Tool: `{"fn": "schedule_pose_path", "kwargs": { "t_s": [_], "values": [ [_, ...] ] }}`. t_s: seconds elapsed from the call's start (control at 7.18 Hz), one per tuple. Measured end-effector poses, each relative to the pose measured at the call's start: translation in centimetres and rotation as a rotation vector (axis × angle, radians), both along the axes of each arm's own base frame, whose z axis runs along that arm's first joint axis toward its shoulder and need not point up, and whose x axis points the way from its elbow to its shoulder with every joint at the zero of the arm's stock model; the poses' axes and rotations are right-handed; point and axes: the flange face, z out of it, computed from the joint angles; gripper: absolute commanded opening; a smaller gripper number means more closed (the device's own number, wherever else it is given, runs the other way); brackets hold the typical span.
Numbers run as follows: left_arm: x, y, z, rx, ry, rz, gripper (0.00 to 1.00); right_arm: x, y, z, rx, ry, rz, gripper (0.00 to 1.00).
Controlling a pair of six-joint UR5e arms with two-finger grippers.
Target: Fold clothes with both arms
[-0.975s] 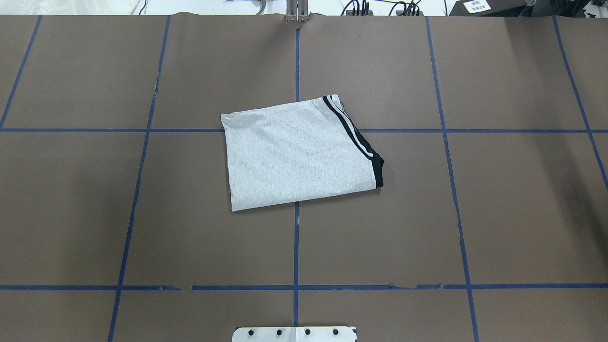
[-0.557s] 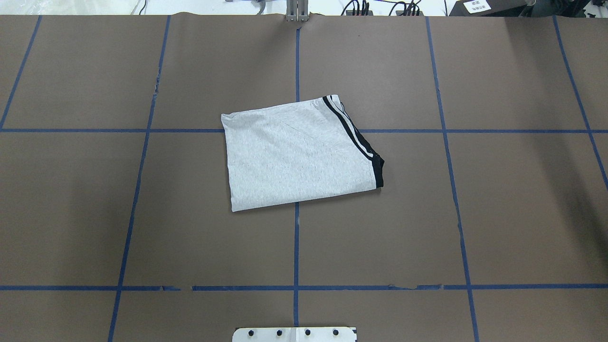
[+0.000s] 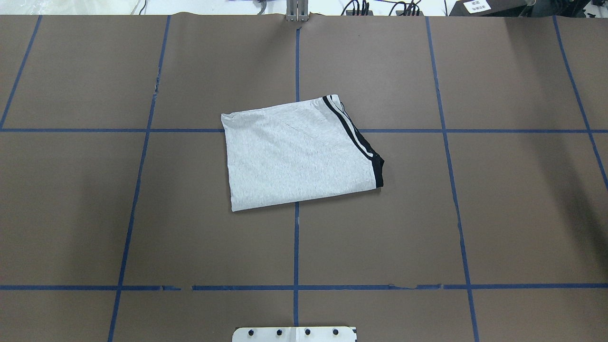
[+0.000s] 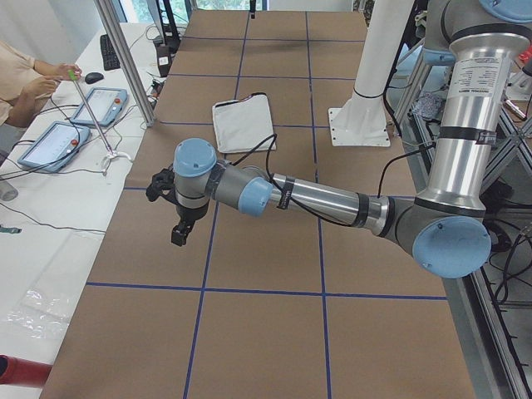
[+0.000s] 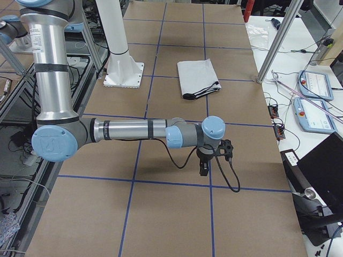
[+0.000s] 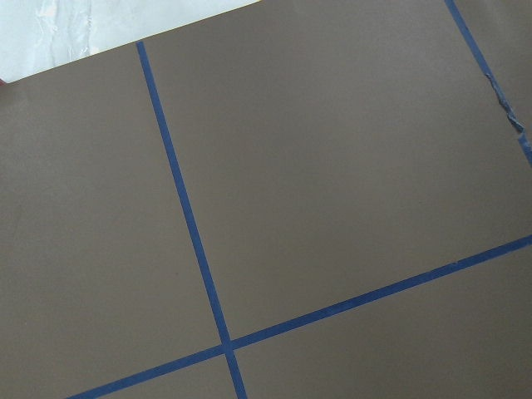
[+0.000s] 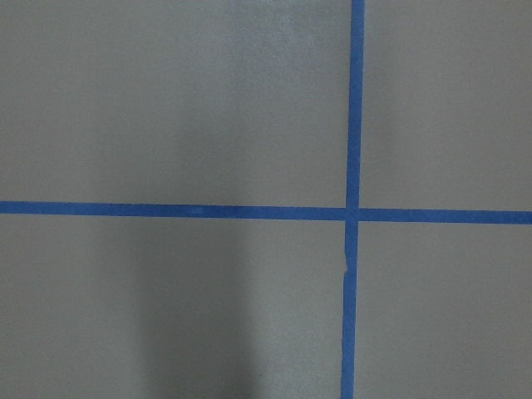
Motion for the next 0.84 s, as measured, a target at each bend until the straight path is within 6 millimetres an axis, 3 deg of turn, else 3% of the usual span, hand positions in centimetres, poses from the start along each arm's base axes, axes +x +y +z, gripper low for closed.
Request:
{"fn": "schedule_pose_path", "kwargs": {
  "t_s": [0.28,0.84],
  "values": [
    [0.0,0.4,-0.3,0.007,-0.002,-0.004,1.0,-0.1,0.3,0.2,0.007,0.014,-0.01,1.0],
    [0.4,1.9,1.4,-0.099,-0.046,0.002,1.0,-0.1,2.3,0.7,-0.002,-0.008,-0.019,1.0]
  ]
}}
